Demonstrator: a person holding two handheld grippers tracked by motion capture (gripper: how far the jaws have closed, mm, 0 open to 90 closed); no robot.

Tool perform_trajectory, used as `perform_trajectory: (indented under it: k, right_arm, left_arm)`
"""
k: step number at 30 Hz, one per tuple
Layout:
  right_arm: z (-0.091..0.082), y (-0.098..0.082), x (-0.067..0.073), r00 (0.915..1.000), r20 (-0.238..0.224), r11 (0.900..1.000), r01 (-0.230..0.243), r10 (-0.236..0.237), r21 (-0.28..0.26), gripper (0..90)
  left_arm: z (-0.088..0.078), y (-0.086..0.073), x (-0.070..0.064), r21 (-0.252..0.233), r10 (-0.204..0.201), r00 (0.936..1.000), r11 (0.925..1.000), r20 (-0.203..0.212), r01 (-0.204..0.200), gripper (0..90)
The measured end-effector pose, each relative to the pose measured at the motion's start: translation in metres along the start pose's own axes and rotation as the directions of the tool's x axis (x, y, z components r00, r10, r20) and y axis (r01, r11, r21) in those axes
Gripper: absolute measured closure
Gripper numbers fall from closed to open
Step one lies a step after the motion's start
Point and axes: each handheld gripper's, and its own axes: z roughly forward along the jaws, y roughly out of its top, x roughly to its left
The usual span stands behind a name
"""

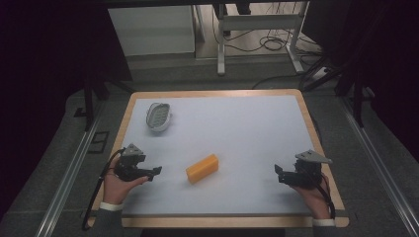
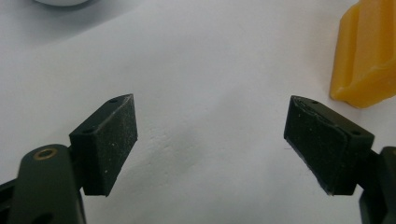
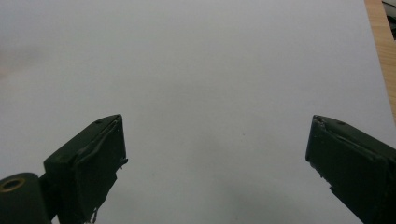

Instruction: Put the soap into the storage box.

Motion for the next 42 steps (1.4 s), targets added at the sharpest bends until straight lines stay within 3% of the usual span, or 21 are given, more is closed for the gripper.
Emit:
perform_trajectory:
  k: [9,18,23,29,42]
  right_arm:
    - [-0.004,-0.003,-0.004,0.9998,0.008,1.0,-0.016,0.016,-0.006,5.0]
    - [-0.005,-0.004,-0.01,0.9997,0.007,1.0,-0.021,0.021,-0.003,5.4]
    - [-0.005,-0.005,-0.014,0.9997,0.004,1.0,-0.024,0.024,-0.004,5.4]
    - [-0.006,-0.006,-0.014,0.9995,0.011,1.0,-0.028,0.029,-0.003,5.4]
    - [-0.008,-0.007,-0.017,0.9988,0.016,0.999,-0.045,0.045,-0.006,5.4]
  left_arm:
    - [-0.006,0.003,-0.002,-0.015,0.005,1.0,0.9999,-0.006,-0.005,18.0]
    - [-0.012,0.012,-0.004,0.002,0.022,0.9997,0.9998,0.01,-0.022,19.1]
    - [-0.025,0.024,-0.004,0.009,0.033,0.999,0.9994,0.031,-0.033,19.1]
    - [-0.039,0.043,-0.013,-0.005,0.063,0.9942,0.998,0.087,-0.063,18.7]
    - [-0.024,0.063,-0.029,0.056,0.11,0.9846,0.9914,0.136,-0.118,18.6]
